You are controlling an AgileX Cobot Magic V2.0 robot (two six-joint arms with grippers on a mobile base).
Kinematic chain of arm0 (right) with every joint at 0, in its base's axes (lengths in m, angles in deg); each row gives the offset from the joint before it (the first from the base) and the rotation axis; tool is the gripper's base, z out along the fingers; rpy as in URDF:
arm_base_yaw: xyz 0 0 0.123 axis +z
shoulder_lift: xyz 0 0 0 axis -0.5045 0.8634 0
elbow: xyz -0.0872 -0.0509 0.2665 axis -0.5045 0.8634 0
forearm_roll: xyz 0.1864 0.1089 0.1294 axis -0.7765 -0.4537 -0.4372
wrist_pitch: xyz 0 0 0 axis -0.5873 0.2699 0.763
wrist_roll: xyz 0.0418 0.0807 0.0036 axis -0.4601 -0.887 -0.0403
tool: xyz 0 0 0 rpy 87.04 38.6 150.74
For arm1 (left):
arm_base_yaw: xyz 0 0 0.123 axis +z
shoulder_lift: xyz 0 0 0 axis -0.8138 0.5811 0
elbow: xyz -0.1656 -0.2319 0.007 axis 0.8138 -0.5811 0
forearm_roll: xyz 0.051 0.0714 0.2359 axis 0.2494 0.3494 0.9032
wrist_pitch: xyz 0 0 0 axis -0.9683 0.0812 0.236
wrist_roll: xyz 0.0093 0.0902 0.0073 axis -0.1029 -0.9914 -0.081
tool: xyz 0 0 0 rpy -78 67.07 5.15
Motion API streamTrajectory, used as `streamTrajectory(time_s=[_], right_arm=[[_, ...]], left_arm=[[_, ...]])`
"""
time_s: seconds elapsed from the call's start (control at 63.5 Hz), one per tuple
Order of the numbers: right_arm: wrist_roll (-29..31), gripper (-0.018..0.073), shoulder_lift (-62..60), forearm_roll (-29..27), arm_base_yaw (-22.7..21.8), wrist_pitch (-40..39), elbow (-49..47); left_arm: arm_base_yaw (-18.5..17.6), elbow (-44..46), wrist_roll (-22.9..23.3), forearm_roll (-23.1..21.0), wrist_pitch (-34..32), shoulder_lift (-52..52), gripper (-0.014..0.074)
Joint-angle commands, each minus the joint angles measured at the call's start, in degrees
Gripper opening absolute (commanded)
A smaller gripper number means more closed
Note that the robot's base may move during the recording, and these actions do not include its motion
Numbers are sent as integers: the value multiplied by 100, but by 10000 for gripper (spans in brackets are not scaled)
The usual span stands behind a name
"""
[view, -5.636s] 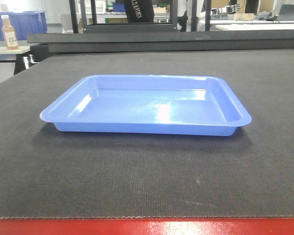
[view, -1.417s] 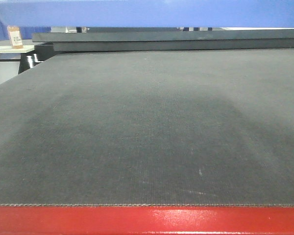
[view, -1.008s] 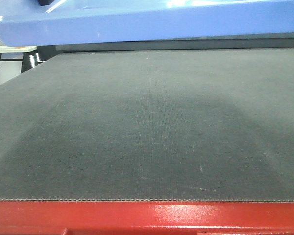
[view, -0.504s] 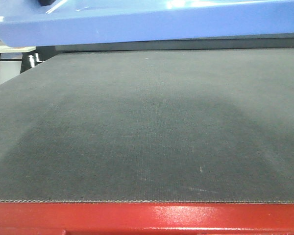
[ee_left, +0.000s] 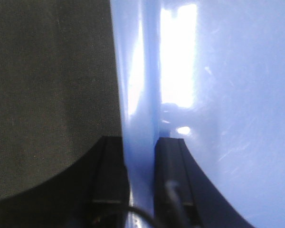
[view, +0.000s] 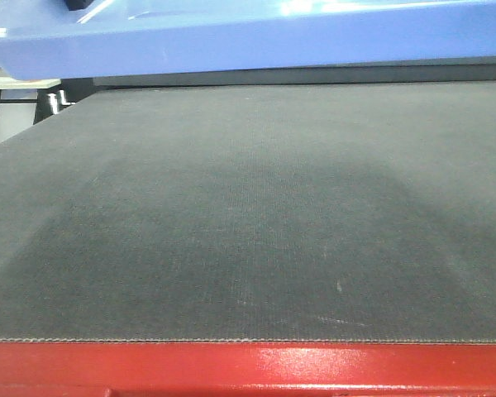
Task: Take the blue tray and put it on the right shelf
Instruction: 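Hold the tray raised with both grippers while the base starts moving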
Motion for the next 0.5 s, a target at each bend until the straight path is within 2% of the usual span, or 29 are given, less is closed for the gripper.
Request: streamTrajectory(time_s=[0.0, 0.488], right_arm=[[118, 57, -164, 250, -19, -310, -172], [118, 57, -134, 250, -19, -318, -172]], left_arm=[[-64, 122, -179, 220, 676, -243, -48], [-64, 122, -179, 20, 676, -243, -48]])
